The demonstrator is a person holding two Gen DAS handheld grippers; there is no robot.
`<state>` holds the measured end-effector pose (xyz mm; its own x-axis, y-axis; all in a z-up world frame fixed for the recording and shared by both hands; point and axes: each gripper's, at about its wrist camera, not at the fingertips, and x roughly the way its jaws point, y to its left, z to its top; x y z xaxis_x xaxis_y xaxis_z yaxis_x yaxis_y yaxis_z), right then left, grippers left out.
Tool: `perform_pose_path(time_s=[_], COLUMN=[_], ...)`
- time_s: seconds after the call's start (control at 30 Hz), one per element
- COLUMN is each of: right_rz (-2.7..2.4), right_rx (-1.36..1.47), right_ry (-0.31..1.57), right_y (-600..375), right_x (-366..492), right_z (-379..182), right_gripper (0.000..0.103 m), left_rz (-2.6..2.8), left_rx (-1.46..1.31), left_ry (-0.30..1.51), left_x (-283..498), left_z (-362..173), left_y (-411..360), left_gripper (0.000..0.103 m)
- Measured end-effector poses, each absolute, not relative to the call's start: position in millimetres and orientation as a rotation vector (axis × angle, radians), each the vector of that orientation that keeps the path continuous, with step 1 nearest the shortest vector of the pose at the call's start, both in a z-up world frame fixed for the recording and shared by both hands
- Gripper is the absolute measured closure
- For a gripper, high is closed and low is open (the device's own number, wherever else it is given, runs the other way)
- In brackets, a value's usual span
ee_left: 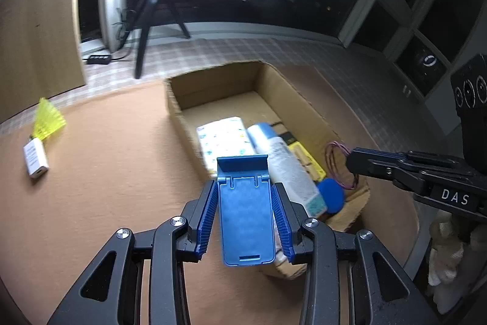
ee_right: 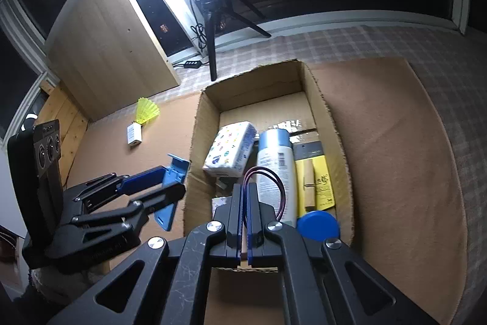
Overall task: Organize objects
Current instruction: 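Carry the phone stand and rubber band over the box and open both tools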
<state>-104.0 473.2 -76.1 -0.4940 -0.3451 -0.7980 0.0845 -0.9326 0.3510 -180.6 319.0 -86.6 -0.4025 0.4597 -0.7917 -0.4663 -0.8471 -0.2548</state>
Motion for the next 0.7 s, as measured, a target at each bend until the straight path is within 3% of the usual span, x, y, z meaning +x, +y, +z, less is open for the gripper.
perform_pose_path(time_s=[0.5, 0.57, 0.7], right_rz=[-2.505, -2.497, -2.493], right_rx=[1.402, 1.401, 1.389], right_ry=[-0.389, -0.379, -0.35], right_y=[469, 462, 445], right_x=[-101, -100, -99], right_z=[-72, -71, -68], right_gripper=[0.097, 0.095, 0.078], left_rz=[2.264, 2.281, 2.327], left_rx=[-1.268, -1.269, -1.266], left_ry=[-0.019, -0.021, -0.02], left_x=[-178, -177, -174], left_z=[-80, -78, -72], left_y=[307, 297, 274], left_gripper=[0.063, 0.063, 0.063])
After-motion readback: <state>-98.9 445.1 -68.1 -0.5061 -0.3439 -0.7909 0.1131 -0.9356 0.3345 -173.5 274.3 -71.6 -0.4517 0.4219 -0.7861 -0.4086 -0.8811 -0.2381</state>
